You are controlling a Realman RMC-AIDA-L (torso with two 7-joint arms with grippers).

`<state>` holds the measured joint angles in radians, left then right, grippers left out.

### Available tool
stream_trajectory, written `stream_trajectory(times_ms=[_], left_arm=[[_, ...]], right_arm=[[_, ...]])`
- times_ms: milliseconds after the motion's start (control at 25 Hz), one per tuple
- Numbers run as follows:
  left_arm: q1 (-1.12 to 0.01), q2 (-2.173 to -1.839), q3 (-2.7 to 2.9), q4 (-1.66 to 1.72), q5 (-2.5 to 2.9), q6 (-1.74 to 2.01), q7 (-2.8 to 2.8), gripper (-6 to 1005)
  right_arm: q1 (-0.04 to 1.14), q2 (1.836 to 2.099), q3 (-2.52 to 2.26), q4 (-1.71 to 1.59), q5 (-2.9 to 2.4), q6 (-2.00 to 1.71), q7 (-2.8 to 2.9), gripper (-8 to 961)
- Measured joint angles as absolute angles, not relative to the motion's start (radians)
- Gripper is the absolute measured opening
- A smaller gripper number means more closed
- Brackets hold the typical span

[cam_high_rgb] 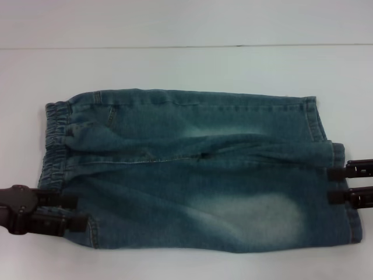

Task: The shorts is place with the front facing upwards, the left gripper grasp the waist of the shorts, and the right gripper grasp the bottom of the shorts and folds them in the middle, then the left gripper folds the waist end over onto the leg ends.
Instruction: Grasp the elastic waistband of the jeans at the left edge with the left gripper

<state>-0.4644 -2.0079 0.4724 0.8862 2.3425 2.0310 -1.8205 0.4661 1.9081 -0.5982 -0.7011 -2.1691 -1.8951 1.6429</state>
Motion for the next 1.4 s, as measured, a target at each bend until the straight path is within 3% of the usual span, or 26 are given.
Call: stream_trajectory(times_ms=[1040, 1400], left_arm=[[-0.42, -2.005, 0.403, 1.04, 2.476, 1.931, -1.88, 902], [-0.422, -2.033, 0.408, 1.045, 2.621, 1.801, -1.904, 902]], right_arm=[[0.476, 1.918, -0.598, -0.7, -2.169, -1.878, 1.623, 738], [0.483, 1.923, -0.598, -0.699, -2.167, -1.867, 1.621, 736]])
